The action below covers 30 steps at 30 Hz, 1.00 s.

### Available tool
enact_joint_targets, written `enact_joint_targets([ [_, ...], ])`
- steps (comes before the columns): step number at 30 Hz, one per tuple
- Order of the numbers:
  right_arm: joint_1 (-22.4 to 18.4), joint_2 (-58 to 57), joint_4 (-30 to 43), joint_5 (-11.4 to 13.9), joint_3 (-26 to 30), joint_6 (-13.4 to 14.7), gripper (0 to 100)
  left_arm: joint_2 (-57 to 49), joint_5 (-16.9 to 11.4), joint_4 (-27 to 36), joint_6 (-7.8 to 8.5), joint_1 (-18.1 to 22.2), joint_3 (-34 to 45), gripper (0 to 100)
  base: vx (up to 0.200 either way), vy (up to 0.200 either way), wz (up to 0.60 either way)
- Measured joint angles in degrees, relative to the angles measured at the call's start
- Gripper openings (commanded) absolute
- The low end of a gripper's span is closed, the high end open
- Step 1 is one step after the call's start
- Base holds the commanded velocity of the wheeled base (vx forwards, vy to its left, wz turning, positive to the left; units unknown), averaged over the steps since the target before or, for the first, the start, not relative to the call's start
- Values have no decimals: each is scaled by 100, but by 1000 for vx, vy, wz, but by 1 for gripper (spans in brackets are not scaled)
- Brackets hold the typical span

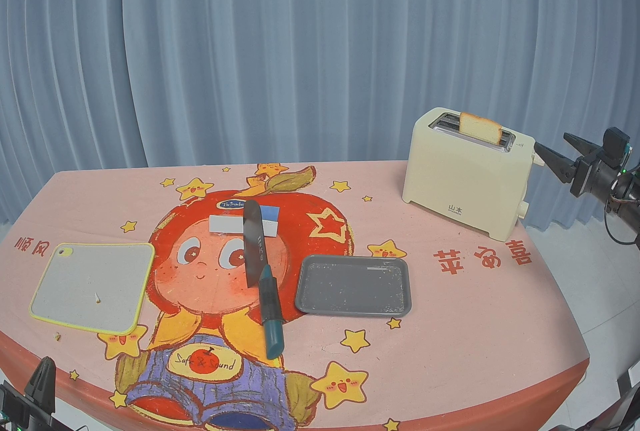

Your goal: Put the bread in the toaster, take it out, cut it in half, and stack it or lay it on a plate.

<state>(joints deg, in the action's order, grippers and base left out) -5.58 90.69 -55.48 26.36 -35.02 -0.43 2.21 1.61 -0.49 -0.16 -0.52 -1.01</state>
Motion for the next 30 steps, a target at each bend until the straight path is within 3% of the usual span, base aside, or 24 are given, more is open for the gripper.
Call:
enact_joint_targets([
  [14,55,57,1996,16,-1239,-302,100,0,2,2,0,0,0,0,0,0,0],
  [19,71,57,2472,251,-1610,-343,100,0,5,5,2,0,0,0,0,0,0],
  [26,160,60,3405,328,-2063,-406,100,0,2,6,2,0,0,0,0,0,0],
  [30,187,77,3719,361,-2297,-652,100,0,2,6,0,0,0,0,0,0,0],
])
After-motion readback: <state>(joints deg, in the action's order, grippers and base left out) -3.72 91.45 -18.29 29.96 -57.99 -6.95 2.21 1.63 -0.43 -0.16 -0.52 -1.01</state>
